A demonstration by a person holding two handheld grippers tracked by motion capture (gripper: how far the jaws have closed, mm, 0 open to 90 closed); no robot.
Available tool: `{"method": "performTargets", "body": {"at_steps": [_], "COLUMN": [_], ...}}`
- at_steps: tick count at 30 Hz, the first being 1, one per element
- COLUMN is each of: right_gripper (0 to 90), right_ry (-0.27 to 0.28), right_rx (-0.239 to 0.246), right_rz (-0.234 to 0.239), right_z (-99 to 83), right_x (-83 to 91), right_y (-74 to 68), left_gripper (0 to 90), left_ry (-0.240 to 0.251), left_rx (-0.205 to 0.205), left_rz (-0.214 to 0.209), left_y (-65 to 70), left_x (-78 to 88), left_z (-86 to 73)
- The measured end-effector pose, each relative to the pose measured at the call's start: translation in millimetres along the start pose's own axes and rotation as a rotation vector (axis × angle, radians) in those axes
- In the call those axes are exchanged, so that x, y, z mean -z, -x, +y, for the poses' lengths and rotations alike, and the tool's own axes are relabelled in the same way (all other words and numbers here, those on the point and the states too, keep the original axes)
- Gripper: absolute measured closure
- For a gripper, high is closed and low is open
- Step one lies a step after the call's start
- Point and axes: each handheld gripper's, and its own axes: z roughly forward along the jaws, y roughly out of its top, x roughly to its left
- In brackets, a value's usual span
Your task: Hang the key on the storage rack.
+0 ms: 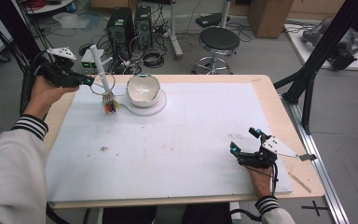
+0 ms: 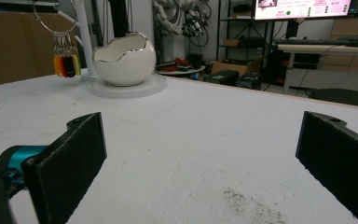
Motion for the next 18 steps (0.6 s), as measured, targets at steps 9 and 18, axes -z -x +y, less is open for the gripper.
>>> {"method": "performTargets", "body": {"at_steps": [9,18], "right_gripper": [1.1,1.1], "right_ry": [0.006,0.007], "right_rx": [0.005,0.006], "right_rz": [-0.001,-0.003], "right_z": [-0.1,-0.1], "right_x": [-0.1,0.0], "right_y": [-0.1,0.2], "left_gripper": [87.5,87.5], "left_ry": [-0.030,-0.058], "left_rx": [0.025,0.055], "left_rz": [0.022,0.058], "left_y": [-11.1,-18.6], "left_x": [-10.6,-16.8], "left_z": [-5.5,-10.0]}}
